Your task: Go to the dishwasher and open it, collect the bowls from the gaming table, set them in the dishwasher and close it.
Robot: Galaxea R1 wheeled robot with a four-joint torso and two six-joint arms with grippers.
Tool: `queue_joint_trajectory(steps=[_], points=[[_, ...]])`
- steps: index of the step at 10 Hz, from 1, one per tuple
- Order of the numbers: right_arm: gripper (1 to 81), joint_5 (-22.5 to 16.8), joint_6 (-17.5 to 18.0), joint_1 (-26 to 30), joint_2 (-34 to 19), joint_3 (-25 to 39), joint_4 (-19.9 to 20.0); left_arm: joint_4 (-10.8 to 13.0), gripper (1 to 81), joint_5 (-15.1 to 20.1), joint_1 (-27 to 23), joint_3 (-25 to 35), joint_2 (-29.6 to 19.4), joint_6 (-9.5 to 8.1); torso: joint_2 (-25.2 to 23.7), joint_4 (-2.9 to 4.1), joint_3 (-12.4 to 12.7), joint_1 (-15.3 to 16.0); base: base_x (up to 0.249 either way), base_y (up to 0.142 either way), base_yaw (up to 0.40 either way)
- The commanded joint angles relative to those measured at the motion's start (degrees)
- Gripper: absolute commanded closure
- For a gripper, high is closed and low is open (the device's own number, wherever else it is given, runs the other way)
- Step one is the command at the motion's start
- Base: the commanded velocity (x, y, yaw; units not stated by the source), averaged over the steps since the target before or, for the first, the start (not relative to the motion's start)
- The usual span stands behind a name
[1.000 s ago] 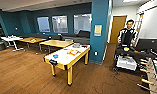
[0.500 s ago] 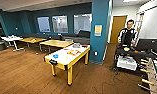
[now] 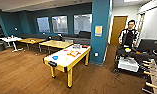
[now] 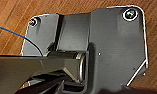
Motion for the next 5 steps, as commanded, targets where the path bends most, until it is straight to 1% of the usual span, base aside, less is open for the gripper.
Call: queue_joint_trajectory(steps=[1,5], points=[[1.0,-3.13,-0.19,2.15,0.26,0.39,0.05,-0.26,1.0,3.24,-1.93,0.02,-0.07,0.44,0.00,0.00,0.00,0.02,0.140,0.000,0.000],[1.0,-3.13,-0.19,2.15,0.26,0.39,0.05,-0.17,1.0,3.24,-1.93,0.02,0.01,0.44,0.00,0.00,-0.02,0.02,0.144,0.078,0.000]])
